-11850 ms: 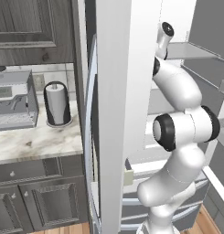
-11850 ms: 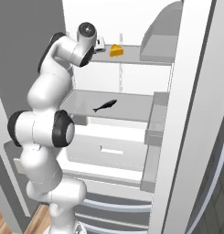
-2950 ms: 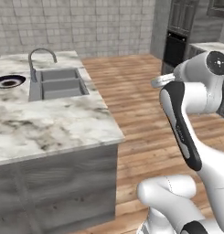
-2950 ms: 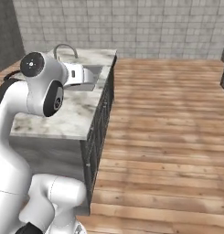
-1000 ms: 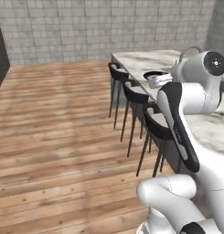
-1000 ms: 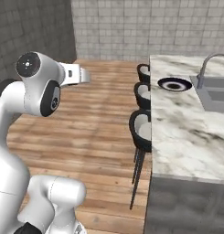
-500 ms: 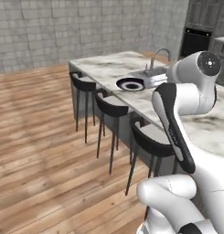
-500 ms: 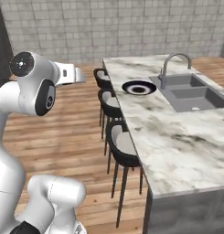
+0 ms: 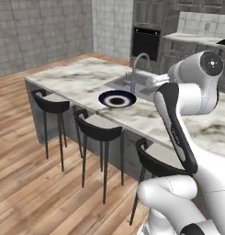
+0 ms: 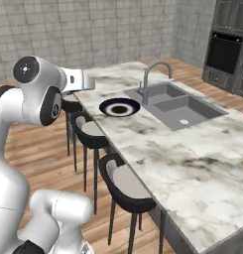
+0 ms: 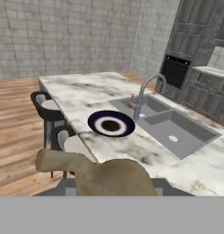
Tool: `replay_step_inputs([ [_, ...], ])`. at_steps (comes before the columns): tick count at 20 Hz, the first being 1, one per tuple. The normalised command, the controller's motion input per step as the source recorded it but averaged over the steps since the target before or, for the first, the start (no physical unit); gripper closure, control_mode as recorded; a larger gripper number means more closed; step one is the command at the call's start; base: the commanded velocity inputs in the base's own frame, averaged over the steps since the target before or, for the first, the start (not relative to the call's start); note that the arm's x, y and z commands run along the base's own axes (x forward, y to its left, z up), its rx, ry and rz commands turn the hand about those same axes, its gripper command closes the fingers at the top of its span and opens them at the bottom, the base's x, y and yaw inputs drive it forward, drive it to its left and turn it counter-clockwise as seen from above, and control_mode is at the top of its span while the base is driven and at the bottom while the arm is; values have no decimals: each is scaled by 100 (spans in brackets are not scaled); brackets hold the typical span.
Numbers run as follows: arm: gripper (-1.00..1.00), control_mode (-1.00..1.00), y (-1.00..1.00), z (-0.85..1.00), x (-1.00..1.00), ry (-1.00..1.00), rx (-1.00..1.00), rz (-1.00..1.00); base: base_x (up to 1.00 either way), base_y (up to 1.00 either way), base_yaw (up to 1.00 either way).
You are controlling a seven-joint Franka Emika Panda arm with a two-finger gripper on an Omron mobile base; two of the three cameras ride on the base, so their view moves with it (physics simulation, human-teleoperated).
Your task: Take the cheese, fish, and garlic from the fridge and place them on the plate on the dining counter to create an appetizer plate.
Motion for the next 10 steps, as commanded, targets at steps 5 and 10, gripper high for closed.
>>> replay_step_inputs([
  [5,100,100,0,0,0,0,0,0,68,100,-49],
  [10,100,100,0,0,0,0,0,0,64,100,-47],
])
